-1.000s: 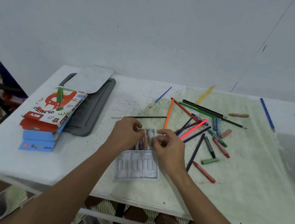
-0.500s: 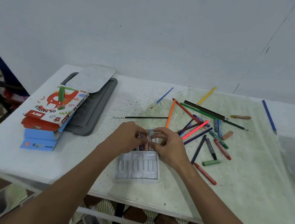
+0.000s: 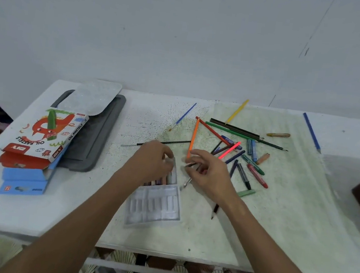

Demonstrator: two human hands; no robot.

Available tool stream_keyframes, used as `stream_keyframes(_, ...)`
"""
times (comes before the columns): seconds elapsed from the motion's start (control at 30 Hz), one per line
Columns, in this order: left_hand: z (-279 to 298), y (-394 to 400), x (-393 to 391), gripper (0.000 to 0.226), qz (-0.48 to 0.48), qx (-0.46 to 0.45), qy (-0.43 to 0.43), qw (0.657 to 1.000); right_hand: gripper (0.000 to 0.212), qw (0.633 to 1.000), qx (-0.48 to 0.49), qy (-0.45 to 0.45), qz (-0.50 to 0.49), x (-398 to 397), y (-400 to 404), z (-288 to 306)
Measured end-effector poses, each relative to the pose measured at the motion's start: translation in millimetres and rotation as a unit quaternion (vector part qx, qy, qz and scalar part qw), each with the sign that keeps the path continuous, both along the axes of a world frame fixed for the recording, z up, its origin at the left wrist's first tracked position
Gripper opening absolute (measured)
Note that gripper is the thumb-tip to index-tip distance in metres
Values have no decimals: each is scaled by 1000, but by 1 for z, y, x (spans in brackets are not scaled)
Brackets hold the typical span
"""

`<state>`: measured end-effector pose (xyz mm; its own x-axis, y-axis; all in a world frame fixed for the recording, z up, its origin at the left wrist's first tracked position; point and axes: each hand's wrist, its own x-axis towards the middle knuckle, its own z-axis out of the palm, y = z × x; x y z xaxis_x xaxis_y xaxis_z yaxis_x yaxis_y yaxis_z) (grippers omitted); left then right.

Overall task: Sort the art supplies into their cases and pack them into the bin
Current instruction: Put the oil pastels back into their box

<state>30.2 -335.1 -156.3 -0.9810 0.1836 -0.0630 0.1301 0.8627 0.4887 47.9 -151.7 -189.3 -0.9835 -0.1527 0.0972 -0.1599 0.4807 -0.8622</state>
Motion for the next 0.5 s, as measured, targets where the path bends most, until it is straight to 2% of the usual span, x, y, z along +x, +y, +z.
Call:
stream_keyframes(0.1, 6, 33, -15, 22, -40, 39, 28, 998, 35, 996, 7, 13, -87, -3, 44, 9)
stream_keyframes(0.23, 4, 86, -37, 21, -137, 41, 55, 988, 36, 979, 37, -5, -202, 1, 102, 9)
stream_keyframes(0.4, 0, 137, -54, 30, -286, -49, 3, 957, 46, 972, 54, -50, -222, 20, 145, -1)
stream_keyframes(0.5, -8, 153, -56, 33, -338, -82, -23, 937, 51, 971, 68, -78, -216, 23, 156, -2)
